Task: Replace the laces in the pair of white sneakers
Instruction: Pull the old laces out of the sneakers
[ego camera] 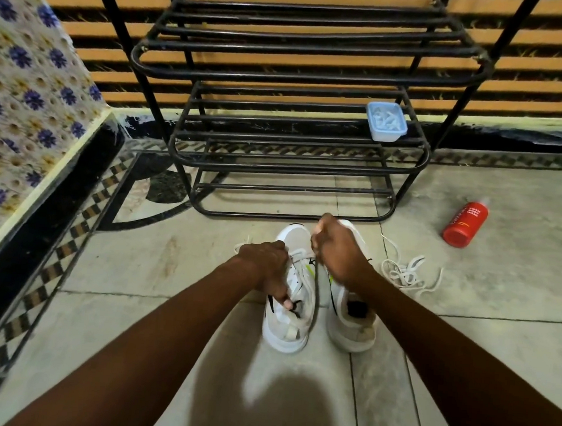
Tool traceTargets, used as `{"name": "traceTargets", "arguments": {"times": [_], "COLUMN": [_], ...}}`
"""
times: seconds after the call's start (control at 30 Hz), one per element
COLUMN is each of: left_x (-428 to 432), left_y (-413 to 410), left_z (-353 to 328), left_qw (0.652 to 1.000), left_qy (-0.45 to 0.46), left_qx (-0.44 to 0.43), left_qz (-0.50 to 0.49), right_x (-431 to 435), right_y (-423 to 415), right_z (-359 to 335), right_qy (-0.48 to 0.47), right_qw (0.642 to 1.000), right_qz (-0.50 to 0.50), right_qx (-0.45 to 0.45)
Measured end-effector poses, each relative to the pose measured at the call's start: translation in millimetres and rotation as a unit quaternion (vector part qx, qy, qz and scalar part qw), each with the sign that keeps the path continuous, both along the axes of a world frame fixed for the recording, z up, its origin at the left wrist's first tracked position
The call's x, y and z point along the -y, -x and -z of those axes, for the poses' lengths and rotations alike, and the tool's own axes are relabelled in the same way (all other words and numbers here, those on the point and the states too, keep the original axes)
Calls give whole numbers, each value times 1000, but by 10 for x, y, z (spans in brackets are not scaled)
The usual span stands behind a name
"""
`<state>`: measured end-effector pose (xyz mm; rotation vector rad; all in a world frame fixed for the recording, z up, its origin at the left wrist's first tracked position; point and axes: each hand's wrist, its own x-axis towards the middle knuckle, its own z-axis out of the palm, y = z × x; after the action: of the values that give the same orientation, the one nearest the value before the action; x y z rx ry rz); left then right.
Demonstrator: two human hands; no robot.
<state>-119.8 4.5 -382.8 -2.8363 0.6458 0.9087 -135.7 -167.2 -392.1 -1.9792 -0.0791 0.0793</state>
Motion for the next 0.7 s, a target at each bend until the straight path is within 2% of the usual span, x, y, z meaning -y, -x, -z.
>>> {"name": "traceTargets", "arguments": {"times": [0.03,0.07,0.13,0.27,0.33,0.4,0.47,0.57,0.63,0.7], "left_x": [1,-3,-9,-53,-64,-68,-70,-72,-72,-78], "left_y": [5,6,13,12,7,-5,-12,-29,-47,-59], "left_z": [2,4,10,45,54,58,59,51,47,54], "left_qw": [1000,1000,1000,1000,1000,1000,999,999,999,999], "left_qy": [0,-2,-6,-1,-3,-8,-15,-17,-11,-4], "left_qx": [-1,-3,-6,-9,-12,-7,-3,-6,-6,-7], "left_qz": [1,3,8,11,17,26,35,38,37,33], "right_x": [26,31,35,61,22,-49,-109,-72,-34,-25], "right_y": [23,40,62,33,24,19,29,38,24,-8], "right_z": [36,76,119,72,27,2,-33,-96,-135,-150], "right_qy": [156,272,383,436,518,567,587,595,574,499], "right_qw": [981,942,887,870,819,785,774,756,762,807], "right_qz": [-97,-166,-213,-209,-230,-223,-194,-136,-108,-75], "right_qx": [59,104,146,100,96,112,139,236,281,306]}}
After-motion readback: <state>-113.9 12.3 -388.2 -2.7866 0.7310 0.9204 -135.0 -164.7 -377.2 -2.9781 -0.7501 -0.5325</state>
